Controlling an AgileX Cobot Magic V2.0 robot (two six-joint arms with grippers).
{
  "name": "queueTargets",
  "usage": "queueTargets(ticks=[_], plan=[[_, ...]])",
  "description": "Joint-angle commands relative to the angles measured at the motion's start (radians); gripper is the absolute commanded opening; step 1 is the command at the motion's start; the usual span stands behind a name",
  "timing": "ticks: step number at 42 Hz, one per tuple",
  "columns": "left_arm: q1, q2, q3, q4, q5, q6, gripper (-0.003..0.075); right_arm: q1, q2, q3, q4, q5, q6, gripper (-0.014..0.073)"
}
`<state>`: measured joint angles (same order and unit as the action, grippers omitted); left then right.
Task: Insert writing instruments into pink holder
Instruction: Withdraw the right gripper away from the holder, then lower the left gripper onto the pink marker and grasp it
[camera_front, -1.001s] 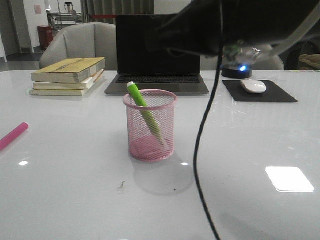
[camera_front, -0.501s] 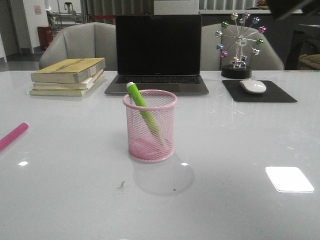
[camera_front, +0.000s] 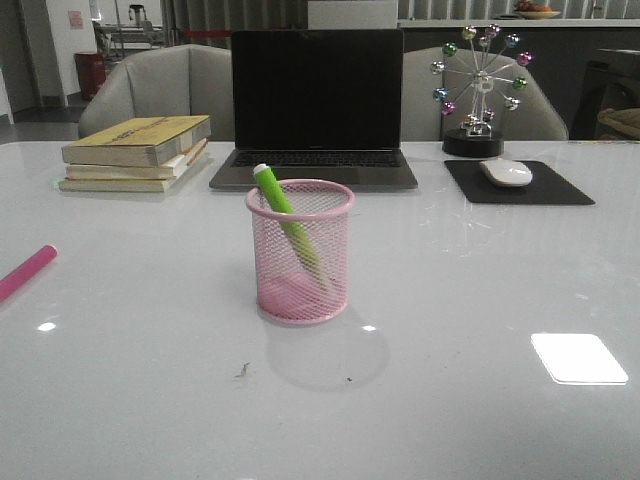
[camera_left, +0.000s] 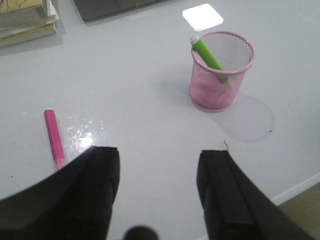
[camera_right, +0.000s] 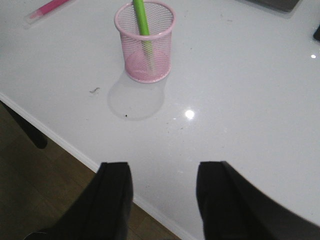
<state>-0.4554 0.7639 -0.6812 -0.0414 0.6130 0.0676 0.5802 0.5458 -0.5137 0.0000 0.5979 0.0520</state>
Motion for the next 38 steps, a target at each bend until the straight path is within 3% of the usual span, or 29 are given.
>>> queueTargets(ticks=[1, 8, 18, 38], plan=[[0.021, 0.033, -0.048, -0.01, -0.027, -0.027, 0.0451, -0.001, 0.001, -0.028, 0.0, -0.057, -0.007, 0.0426], [0.145, 0.164, -0.122, -0.008, 0.049, -0.045, 0.0468, -0.001, 0.001, -0.028, 0.0, -0.057, -0.007, 0.0426], [0.3, 0.407, -0.225, -0.008, 0.038, -0.045, 0.0454, -0.001, 0.001, -0.028, 0.0, -0.057, -0.007, 0.0426], [0.356, 0.909, -0.514, 0.015, 0.015, -0.045, 0.0453, -0.001, 0.001, -0.028, 0.0, -0.057, -0.007, 0.0426]])
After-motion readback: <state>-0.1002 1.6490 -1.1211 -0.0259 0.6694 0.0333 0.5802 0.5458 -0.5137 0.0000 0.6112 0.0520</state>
